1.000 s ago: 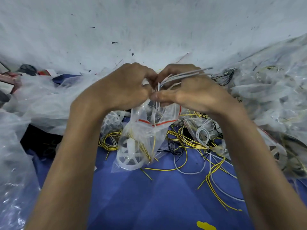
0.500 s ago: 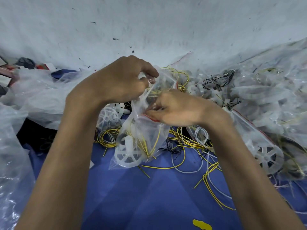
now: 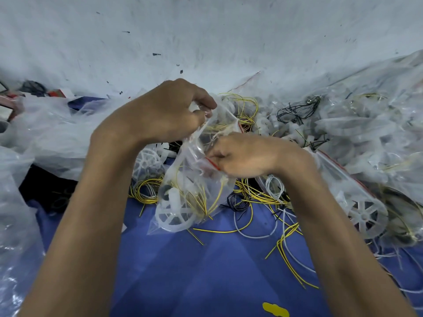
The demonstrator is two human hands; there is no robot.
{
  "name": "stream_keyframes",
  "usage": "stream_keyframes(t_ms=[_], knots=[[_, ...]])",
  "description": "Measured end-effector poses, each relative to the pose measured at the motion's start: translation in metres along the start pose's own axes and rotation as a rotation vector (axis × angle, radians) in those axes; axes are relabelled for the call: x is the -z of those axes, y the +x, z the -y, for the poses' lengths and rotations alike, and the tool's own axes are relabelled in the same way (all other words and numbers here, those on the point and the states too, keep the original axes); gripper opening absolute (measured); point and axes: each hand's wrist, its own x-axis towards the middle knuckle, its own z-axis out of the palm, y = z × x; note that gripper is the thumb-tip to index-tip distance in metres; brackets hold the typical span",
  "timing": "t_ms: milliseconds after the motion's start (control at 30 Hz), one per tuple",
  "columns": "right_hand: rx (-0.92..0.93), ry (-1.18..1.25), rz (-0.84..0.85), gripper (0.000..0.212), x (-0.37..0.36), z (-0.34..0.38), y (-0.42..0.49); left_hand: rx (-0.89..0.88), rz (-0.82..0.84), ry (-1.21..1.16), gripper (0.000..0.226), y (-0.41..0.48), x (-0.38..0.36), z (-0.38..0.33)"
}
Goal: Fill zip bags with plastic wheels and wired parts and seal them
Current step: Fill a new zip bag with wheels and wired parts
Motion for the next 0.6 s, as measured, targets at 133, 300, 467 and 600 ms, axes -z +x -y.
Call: stream_keyframes(t_ms=[133,300,467,600], knots=[[-0.019,0.422,-0.235,0.063,0.015,-0.005,-0.009,0.251,-0.335,-0.127,0.026,0.003,0.003,0.004],[-0.147,0.058,-0.328,0.037,0.009,-0.009,-0.006,0.452,-0.444,-0.210,0.030,0.001,0.011,0.008],[-0.172,0.764,-0.574,0.011,-0.002,-0.028,0.010,0.366,-0.297,-0.301,0.037,-0.006,0.026,0.006],[-0.026,1.353,-0.612,0.017,-0.001,-0.046,0.014,0.249,-0.184,-0.203,0.031,-0.009,0.032,0.013]])
